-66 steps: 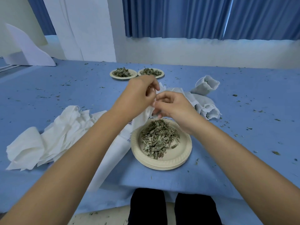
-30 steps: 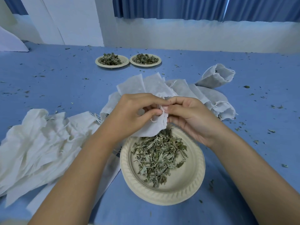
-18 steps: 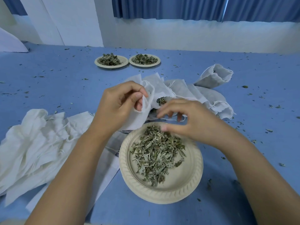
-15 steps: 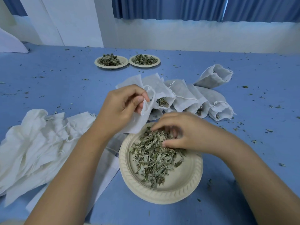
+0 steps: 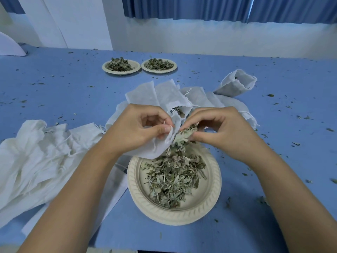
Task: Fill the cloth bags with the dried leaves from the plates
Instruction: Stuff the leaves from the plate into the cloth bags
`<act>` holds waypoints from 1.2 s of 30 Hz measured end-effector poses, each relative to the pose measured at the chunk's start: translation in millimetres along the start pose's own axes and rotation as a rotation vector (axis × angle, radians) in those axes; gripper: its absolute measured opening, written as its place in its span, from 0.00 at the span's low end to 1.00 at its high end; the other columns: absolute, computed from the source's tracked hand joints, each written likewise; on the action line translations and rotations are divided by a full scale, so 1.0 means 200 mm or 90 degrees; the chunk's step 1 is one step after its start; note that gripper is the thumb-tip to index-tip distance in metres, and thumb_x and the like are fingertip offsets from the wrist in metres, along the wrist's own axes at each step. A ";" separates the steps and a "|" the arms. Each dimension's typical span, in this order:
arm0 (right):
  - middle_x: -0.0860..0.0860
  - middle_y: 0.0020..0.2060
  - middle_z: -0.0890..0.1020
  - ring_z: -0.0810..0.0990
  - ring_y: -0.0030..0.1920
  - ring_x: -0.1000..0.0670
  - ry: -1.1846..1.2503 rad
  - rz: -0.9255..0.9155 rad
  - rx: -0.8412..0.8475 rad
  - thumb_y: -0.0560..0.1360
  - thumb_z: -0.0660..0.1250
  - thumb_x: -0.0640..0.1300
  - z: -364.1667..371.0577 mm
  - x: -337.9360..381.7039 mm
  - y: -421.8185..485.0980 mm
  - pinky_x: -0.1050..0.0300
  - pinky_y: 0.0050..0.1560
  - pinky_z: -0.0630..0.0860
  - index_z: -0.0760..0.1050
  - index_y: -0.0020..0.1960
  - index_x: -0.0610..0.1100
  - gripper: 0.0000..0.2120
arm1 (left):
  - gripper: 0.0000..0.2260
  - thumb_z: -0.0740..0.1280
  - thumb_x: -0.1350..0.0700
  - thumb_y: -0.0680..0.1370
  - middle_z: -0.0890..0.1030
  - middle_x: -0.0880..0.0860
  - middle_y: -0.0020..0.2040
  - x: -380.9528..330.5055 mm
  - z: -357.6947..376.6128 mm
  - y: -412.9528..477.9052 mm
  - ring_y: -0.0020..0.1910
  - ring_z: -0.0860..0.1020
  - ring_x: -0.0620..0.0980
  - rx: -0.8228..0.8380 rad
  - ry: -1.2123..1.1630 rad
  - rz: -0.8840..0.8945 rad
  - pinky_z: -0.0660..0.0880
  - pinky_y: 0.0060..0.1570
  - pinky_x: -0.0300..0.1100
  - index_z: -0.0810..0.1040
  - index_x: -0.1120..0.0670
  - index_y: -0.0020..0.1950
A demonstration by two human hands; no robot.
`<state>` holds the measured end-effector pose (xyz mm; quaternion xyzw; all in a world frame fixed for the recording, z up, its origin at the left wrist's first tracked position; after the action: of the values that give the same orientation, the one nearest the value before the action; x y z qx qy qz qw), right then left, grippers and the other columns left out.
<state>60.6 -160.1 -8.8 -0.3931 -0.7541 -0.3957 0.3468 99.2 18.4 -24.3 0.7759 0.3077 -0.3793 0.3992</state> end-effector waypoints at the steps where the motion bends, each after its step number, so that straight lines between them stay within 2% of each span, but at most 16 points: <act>1: 0.49 0.41 0.83 0.79 0.43 0.45 0.002 -0.007 -0.013 0.68 0.74 0.34 0.00 0.00 0.00 0.54 0.49 0.76 0.83 0.45 0.45 0.09 | 0.01 0.72 0.59 0.71 0.82 0.56 0.35 0.00 0.01 0.00 0.33 0.80 0.47 0.011 0.001 -0.002 0.74 0.39 0.33 0.82 0.56 0.41; 5: 0.40 0.44 0.82 0.78 0.48 0.36 0.057 -0.045 -0.066 0.68 0.74 0.36 -0.02 0.01 0.00 0.39 0.53 0.75 0.81 0.45 0.43 0.07 | 0.08 0.72 0.66 0.73 0.81 0.52 0.35 0.00 0.02 -0.01 0.32 0.78 0.43 0.041 0.028 0.006 0.73 0.39 0.32 0.80 0.53 0.41; 7: 0.38 0.44 0.82 0.79 0.49 0.35 0.113 -0.063 -0.085 0.69 0.71 0.35 -0.01 0.01 0.00 0.44 0.53 0.77 0.79 0.46 0.40 0.06 | 0.13 0.71 0.70 0.73 0.80 0.51 0.35 0.00 0.02 -0.01 0.32 0.78 0.42 0.043 0.053 0.012 0.74 0.40 0.33 0.80 0.52 0.41; 9: 0.45 0.42 0.83 0.82 0.47 0.40 0.171 -0.062 -0.094 0.69 0.70 0.33 0.01 0.01 0.00 0.55 0.49 0.78 0.78 0.46 0.40 0.06 | 0.15 0.70 0.72 0.73 0.80 0.46 0.34 -0.01 0.02 -0.01 0.33 0.78 0.41 0.040 0.060 0.016 0.74 0.40 0.33 0.79 0.50 0.41; 10: 0.50 0.40 0.83 0.82 0.45 0.46 0.185 -0.055 -0.098 0.69 0.70 0.33 0.03 0.01 0.01 0.58 0.48 0.77 0.78 0.45 0.41 0.07 | 0.14 0.70 0.70 0.72 0.79 0.44 0.34 -0.02 0.03 -0.01 0.33 0.78 0.40 0.038 0.057 0.016 0.75 0.40 0.33 0.79 0.50 0.41; 12: 0.55 0.37 0.82 0.81 0.40 0.55 0.197 -0.044 -0.108 0.70 0.70 0.30 0.05 -0.01 0.01 0.63 0.46 0.77 0.77 0.45 0.42 0.09 | 0.11 0.67 0.66 0.71 0.79 0.42 0.33 -0.03 0.03 -0.01 0.32 0.78 0.40 0.033 0.050 0.016 0.74 0.39 0.32 0.78 0.50 0.40; 15: 0.56 0.36 0.83 0.81 0.37 0.58 0.203 -0.039 -0.132 0.71 0.68 0.29 0.06 -0.01 0.01 0.65 0.43 0.77 0.77 0.45 0.42 0.09 | 0.09 0.65 0.65 0.70 0.79 0.43 0.32 -0.03 0.03 -0.01 0.31 0.78 0.41 0.033 0.061 0.021 0.74 0.39 0.33 0.78 0.50 0.40; 18: 0.57 0.35 0.82 0.81 0.34 0.56 0.167 -0.028 -0.152 0.72 0.69 0.30 0.07 -0.01 0.00 0.62 0.37 0.79 0.76 0.44 0.44 0.10 | 0.09 0.67 0.65 0.70 0.79 0.45 0.32 -0.03 0.02 -0.02 0.32 0.79 0.43 0.020 0.050 0.024 0.75 0.40 0.35 0.79 0.51 0.41; 20: 0.56 0.32 0.81 0.79 0.26 0.51 0.125 0.008 -0.159 0.73 0.69 0.33 0.08 -0.03 0.00 0.56 0.29 0.77 0.76 0.43 0.48 0.10 | 0.06 0.68 0.65 0.71 0.80 0.47 0.34 -0.03 0.02 -0.02 0.33 0.78 0.45 0.019 0.023 0.025 0.76 0.39 0.37 0.79 0.54 0.41; 22: 0.54 0.30 0.81 0.77 0.22 0.45 0.075 0.034 -0.160 0.74 0.69 0.35 0.09 -0.05 -0.01 0.56 0.26 0.74 0.76 0.43 0.51 0.10 | 0.06 0.68 0.66 0.72 0.79 0.48 0.34 -0.03 0.02 -0.02 0.32 0.78 0.46 0.021 0.010 0.036 0.76 0.38 0.37 0.79 0.56 0.42; 25: 0.55 0.33 0.81 0.78 0.22 0.46 -0.001 0.014 -0.173 0.73 0.69 0.33 0.09 -0.04 -0.02 0.60 0.26 0.75 0.77 0.41 0.53 0.14 | 0.06 0.68 0.66 0.73 0.79 0.47 0.33 -0.04 0.01 -0.02 0.31 0.77 0.44 0.001 0.009 0.063 0.73 0.37 0.32 0.78 0.55 0.41; 27: 0.52 0.37 0.80 0.79 0.23 0.49 -0.048 -0.012 -0.177 0.72 0.68 0.31 0.09 -0.02 -0.02 0.60 0.26 0.77 0.77 0.41 0.53 0.16 | 0.04 0.69 0.64 0.74 0.77 0.51 0.34 -0.05 0.00 -0.02 0.32 0.76 0.43 -0.018 -0.003 0.080 0.73 0.37 0.33 0.78 0.56 0.41; 30: 0.53 0.37 0.78 0.80 0.26 0.49 -0.164 -0.092 -0.170 0.69 0.68 0.27 0.10 0.01 -0.02 0.57 0.29 0.77 0.79 0.41 0.46 0.14 | 0.03 0.69 0.59 0.75 0.77 0.52 0.35 -0.07 0.00 -0.03 0.34 0.75 0.44 -0.011 -0.005 0.103 0.72 0.37 0.34 0.77 0.56 0.42; 33: 0.47 0.33 0.79 0.77 0.29 0.47 -0.325 -0.193 -0.147 0.66 0.67 0.26 0.13 0.04 -0.01 0.53 0.34 0.74 0.80 0.38 0.38 0.09 | 0.05 0.66 0.56 0.75 0.77 0.54 0.37 -0.06 0.01 -0.03 0.34 0.74 0.44 0.008 0.017 0.108 0.69 0.38 0.32 0.77 0.58 0.42; 34: 0.47 0.34 0.80 0.76 0.30 0.49 -0.324 -0.182 -0.143 0.66 0.68 0.27 0.13 0.03 -0.01 0.54 0.36 0.74 0.80 0.39 0.38 0.08 | 0.06 0.66 0.56 0.75 0.76 0.53 0.37 -0.06 0.01 -0.03 0.34 0.73 0.43 0.014 0.027 0.110 0.69 0.38 0.31 0.77 0.58 0.42; 36: 0.52 0.39 0.80 0.77 0.33 0.53 -0.223 -0.080 -0.128 0.68 0.72 0.31 0.11 0.01 -0.01 0.57 0.40 0.77 0.81 0.46 0.42 0.10 | 0.06 0.66 0.57 0.76 0.76 0.51 0.37 -0.05 0.01 -0.02 0.35 0.73 0.42 0.019 0.054 0.114 0.68 0.39 0.30 0.77 0.59 0.42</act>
<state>53.8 -141.6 -16.9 -0.4412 -0.7823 -0.4155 0.1441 89.3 16.8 -17.6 0.8215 0.2478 -0.3133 0.4069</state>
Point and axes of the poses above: each hand's wrist, its own y-axis towards the middle knuckle, its own z-axis out of the palm, x = y × z, the point moved 4 cm from there along y, towards the middle knuckle
